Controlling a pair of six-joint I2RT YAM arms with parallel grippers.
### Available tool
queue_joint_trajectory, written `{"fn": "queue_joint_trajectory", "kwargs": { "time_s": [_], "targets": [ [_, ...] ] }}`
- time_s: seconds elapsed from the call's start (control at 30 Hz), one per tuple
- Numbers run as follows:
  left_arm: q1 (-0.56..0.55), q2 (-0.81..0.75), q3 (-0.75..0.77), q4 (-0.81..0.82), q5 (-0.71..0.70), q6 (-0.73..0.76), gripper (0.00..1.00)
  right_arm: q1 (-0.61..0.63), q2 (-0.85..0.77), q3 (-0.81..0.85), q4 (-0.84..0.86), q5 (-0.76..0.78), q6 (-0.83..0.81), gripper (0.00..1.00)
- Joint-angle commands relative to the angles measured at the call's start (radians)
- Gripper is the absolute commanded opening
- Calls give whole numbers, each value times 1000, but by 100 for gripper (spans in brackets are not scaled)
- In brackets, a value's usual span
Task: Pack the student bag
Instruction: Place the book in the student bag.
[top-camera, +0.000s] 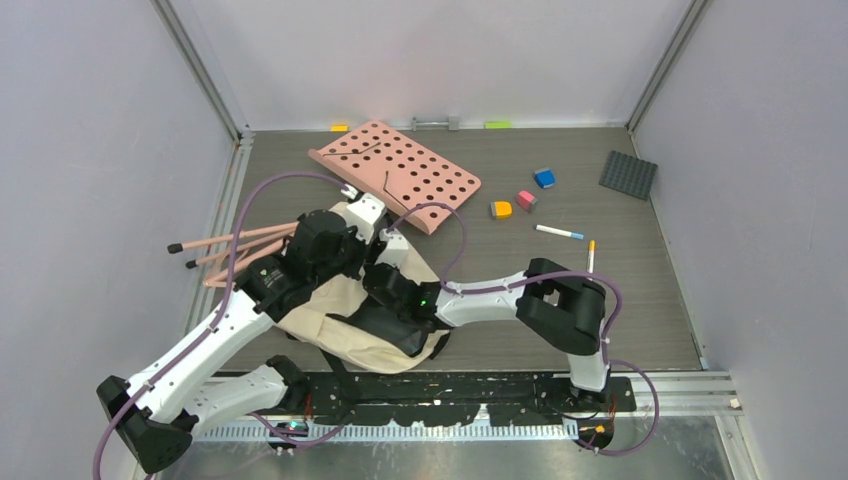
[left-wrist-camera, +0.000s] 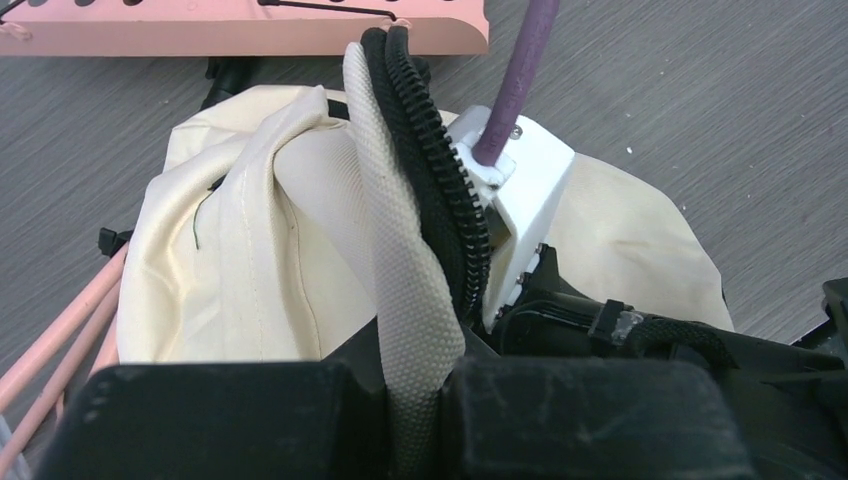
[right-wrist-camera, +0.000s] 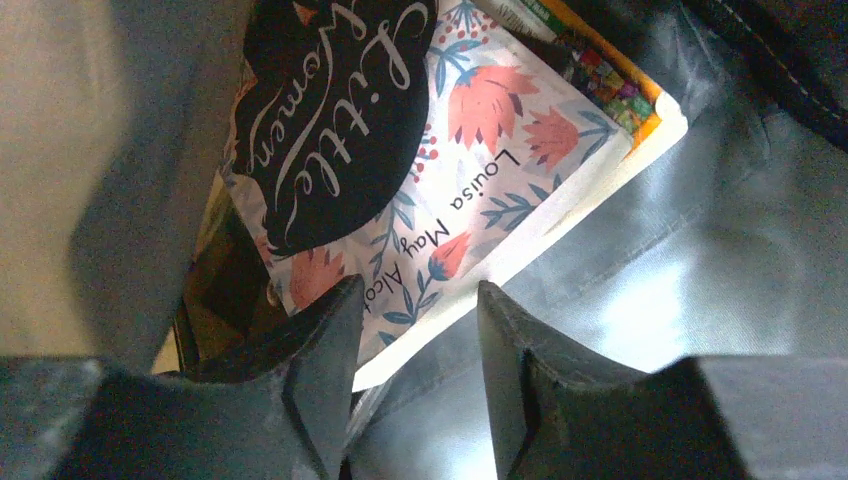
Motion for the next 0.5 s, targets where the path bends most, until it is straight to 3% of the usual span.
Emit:
{"fn": "queue_joint_trajectory", "kwargs": {
  "time_s": [0.0,0.1,0.23,0.47],
  "targets": [
    [-6,-11,13,125,19,2,0,27,-126,-66,92,-14,-103,56],
    [-6,-9,14,116,-18,9,0,70,-218,-129,29,2,-167,60],
    [-6,-21,15,101,-110,12,0,160,-337,-159,-150,141,-224,63],
    [-6,-31,3,112,-141,40,0,203,-515,-203,-362,246,-289,65]
  ]
}}
